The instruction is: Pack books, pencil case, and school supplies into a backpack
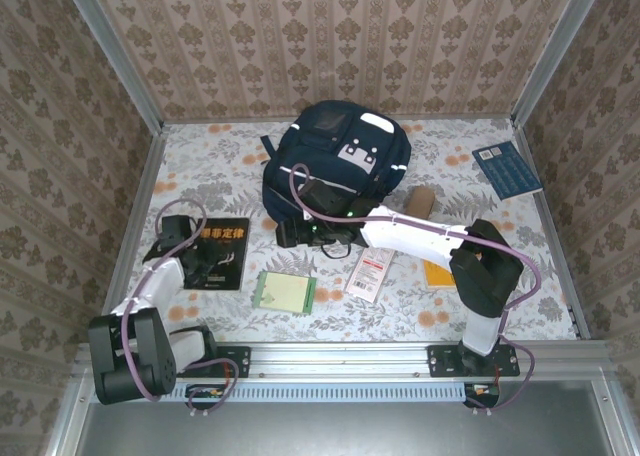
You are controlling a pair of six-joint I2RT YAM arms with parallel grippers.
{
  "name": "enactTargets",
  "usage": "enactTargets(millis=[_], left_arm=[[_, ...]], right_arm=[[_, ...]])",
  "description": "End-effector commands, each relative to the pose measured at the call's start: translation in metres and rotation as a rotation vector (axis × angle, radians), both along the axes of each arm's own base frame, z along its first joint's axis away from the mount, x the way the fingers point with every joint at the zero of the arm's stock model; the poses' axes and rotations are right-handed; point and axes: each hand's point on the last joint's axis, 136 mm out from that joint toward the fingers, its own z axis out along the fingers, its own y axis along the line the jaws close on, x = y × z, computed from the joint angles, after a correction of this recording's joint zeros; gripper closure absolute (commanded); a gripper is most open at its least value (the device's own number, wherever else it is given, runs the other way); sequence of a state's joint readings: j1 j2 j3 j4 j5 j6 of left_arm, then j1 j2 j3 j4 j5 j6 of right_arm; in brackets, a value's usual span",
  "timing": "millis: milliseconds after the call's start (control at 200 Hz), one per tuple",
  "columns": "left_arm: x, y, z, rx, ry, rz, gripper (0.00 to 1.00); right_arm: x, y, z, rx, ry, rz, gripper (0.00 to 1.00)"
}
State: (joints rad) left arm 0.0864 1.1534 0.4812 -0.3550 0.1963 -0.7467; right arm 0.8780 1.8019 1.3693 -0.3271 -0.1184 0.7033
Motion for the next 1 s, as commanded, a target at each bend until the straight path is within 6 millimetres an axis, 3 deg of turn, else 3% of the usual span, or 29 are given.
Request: enactTargets(millis=[0, 235, 355, 510, 815, 995], left_arm=[[-0.032, -0.042, -0.029, -0.215, 0.114, -0.006, 0.43], [-0.038, -0.079, -0.006, -0.215, 0.057, 0.000, 0.43], [-0.036, -0.078, 0.018, -0.174, -0.006, -0.014, 0.43], [-0.029, -0.057, 0.038, 0.008, -0.085, -0.114, 0.41], [-0.032, -0.030, 0.009, 0.134, 0.044, -0.171, 0.41], [-0.031, -0.035, -0.006, 0.084, 0.061, -0.183, 0.41]], right_arm=[[0.007, 0.004, 0.016, -0.007, -0.036, -0.045, 0.23], [0.011, 0.015, 0.014, -0.042, -0.038, 0.021, 0.24], [0.016, 0.023, 0.004, -0.022, -0.027, 0.035, 0.31], [0.025, 0.033, -0.019, -0.046, 0.002, 0.042, 0.40], [0.030, 0.050, -0.067, -0.098, 0.051, 0.104, 0.52], [0.027, 0.057, -0.089, -0.115, 0.080, 0.125, 0.56]])
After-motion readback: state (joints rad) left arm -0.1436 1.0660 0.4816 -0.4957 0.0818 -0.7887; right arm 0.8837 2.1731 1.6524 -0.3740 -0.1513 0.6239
